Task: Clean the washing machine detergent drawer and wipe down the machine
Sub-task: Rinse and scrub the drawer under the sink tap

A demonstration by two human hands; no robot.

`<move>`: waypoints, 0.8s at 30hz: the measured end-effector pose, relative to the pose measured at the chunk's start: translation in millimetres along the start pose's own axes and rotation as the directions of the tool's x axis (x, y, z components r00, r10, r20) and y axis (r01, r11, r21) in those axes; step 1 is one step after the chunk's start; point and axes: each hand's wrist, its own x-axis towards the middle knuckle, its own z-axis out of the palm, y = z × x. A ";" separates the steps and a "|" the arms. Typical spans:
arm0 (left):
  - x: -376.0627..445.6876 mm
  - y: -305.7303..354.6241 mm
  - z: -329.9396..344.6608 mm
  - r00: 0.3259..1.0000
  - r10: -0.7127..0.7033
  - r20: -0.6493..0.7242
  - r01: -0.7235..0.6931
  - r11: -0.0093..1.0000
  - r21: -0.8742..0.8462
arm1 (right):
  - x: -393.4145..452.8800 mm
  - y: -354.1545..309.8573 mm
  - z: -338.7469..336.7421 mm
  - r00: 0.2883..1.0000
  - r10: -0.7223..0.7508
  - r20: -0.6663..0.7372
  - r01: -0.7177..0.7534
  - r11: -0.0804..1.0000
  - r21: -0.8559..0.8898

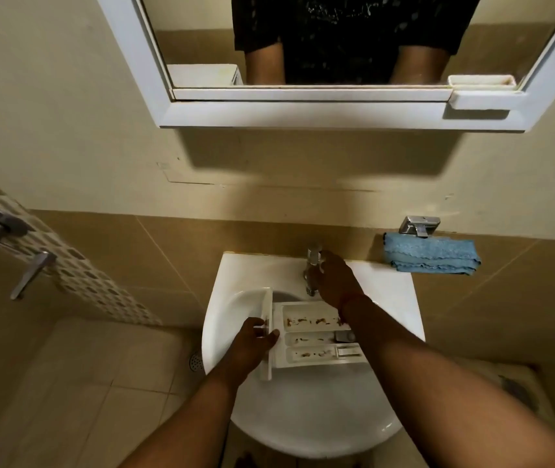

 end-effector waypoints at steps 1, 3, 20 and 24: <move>0.3 0.2 0.0 1.000 0.001 -0.004 -0.001 1.000 0.011 | 7.2 -2.0 2.9 1.000 0.014 0.007 -0.014 1.000 -0.015; -0.1 1.2 -0.4 1.000 0.016 -0.016 -0.015 0.999 0.037 | 19.3 -1.2 7.2 0.999 0.043 -0.006 -0.043 0.999 -0.019; -1.1 4.1 5.2 0.996 -0.027 -0.088 0.026 1.000 -0.016 | 44.0 11.7 -27.1 0.995 -0.050 0.082 0.081 0.901 -0.426; -1.6 5.0 7.1 0.993 -0.041 -0.112 0.039 0.999 -0.014 | 44.2 10.3 -31.3 0.996 -0.056 0.066 0.077 0.920 -0.383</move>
